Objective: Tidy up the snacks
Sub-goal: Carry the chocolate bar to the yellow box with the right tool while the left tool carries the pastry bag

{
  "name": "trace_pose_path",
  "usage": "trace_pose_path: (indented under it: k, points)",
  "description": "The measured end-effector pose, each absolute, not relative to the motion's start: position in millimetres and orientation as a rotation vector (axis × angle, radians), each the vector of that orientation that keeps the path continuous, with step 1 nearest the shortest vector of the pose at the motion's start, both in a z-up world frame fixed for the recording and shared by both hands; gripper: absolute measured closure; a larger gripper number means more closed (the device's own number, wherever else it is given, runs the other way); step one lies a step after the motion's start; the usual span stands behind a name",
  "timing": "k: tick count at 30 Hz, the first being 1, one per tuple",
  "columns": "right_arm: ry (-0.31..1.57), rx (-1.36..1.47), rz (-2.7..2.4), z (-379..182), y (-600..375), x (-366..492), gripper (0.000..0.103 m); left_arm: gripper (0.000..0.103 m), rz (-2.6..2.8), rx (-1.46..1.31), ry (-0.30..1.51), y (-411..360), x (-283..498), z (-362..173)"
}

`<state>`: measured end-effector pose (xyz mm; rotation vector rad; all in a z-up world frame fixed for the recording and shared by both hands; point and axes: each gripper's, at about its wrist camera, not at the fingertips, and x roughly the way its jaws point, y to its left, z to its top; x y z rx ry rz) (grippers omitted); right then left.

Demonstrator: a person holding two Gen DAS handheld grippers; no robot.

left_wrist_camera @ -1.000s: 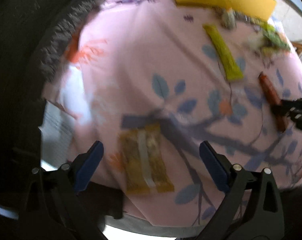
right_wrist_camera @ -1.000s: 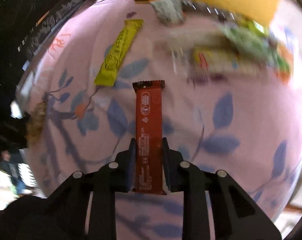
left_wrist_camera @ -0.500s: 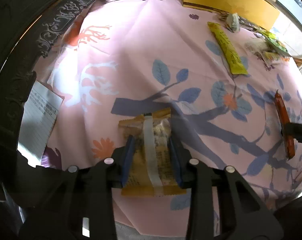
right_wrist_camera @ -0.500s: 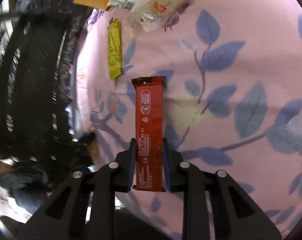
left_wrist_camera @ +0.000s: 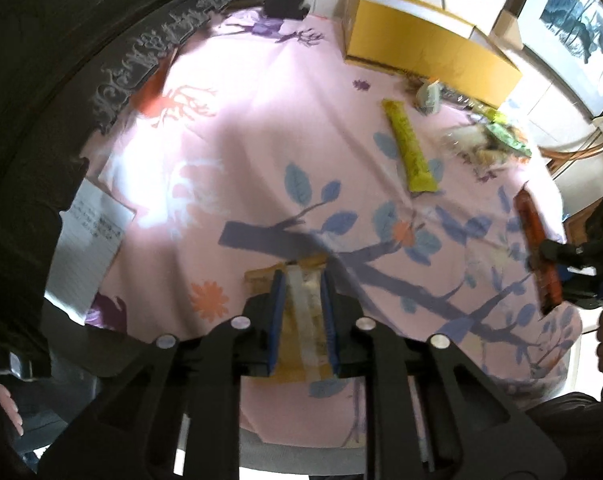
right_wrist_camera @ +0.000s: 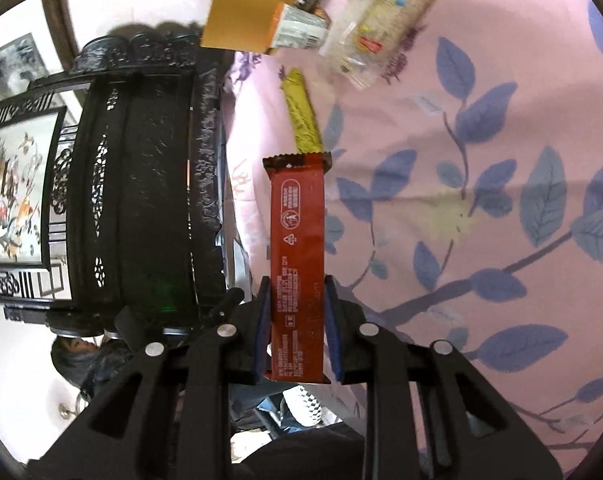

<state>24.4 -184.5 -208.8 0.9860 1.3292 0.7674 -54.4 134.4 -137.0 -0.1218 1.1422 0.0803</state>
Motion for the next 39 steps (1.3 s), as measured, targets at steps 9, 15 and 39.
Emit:
trace_pose_path:
  k: [9,15,39]
  points:
    - [1.308,0.957,0.765,-205.9,-189.5,24.1,0.078,0.014,0.074,0.067,1.229,103.1,-47.5,-175.1]
    - [1.333,0.946,0.755,-212.2,-195.3,24.3,0.078,0.060,0.118,-0.105,1.309,122.0,-38.7,-196.3]
    - [1.021,0.871,0.790,-120.6,-228.5,93.8,0.078,0.065,-0.013,-0.021,0.985,84.5,58.2,-60.1]
